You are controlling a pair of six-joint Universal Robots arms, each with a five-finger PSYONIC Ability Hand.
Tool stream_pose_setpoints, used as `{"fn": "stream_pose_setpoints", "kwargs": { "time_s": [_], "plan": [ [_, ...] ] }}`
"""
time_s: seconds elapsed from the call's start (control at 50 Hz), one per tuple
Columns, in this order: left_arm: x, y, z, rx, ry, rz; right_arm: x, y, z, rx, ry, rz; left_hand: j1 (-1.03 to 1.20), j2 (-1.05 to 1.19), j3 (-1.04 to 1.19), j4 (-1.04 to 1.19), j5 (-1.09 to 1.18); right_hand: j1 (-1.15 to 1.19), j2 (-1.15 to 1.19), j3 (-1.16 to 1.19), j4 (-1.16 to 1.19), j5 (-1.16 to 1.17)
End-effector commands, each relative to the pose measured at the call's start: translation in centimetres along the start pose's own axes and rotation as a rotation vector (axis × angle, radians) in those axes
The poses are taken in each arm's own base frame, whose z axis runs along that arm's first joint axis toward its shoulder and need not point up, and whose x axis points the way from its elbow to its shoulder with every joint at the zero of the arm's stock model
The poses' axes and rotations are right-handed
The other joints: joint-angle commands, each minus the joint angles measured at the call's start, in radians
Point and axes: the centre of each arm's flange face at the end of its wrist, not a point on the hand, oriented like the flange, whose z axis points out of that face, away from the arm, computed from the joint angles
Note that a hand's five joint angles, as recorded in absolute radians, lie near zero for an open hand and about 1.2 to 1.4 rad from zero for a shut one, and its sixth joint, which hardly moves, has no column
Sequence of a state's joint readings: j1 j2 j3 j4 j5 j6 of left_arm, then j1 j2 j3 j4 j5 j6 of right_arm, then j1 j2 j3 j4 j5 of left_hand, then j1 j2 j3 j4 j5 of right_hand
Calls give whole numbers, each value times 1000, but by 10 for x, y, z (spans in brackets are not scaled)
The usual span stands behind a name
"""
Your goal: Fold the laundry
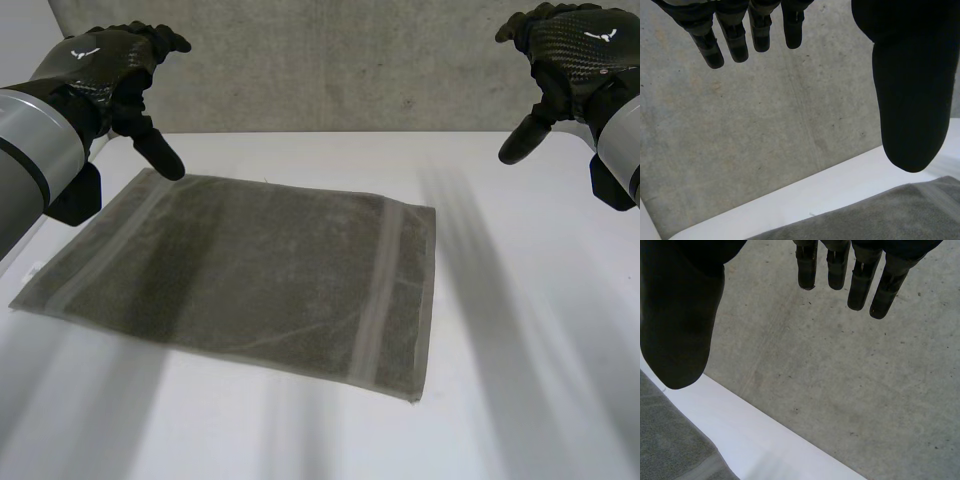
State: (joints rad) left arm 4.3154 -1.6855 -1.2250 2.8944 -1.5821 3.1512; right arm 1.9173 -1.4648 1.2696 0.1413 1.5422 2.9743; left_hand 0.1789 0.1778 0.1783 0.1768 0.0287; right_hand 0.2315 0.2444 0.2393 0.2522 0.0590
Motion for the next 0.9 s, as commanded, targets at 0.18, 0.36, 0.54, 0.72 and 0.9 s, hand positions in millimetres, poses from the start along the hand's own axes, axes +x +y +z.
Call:
{"fn": "stream_pose_setpoints", "kwargs": {
  "time_s": [0.18,0.36,0.54,0.72,0.9],
  "plan": [
    [-1,-3,0,11,-12,12,0,1,0,-2,1,-4,8,9,9,10,-16,-57,-70,-65,-78,-59],
    [-1,-2,-1,18,-7,12,-10,17,-5,-51,-55,-5,8,9,9,10,-16,-57,-70,-65,-78,-59],
    [-1,-2,-1,16,-7,12,-42,63,-27,-210,-311,31,8,9,9,10,-16,-57,-70,-65,-78,-59],
    [-1,-1,-1,13,-7,9,-73,148,-51,-386,-468,74,8,9,9,10,-16,-38,-51,-46,-59,-40],
    [-1,4,0,1,-7,9,-83,192,-63,-349,-485,3,8,9,9,10,-16,124,111,116,103,122]
  ]
}}
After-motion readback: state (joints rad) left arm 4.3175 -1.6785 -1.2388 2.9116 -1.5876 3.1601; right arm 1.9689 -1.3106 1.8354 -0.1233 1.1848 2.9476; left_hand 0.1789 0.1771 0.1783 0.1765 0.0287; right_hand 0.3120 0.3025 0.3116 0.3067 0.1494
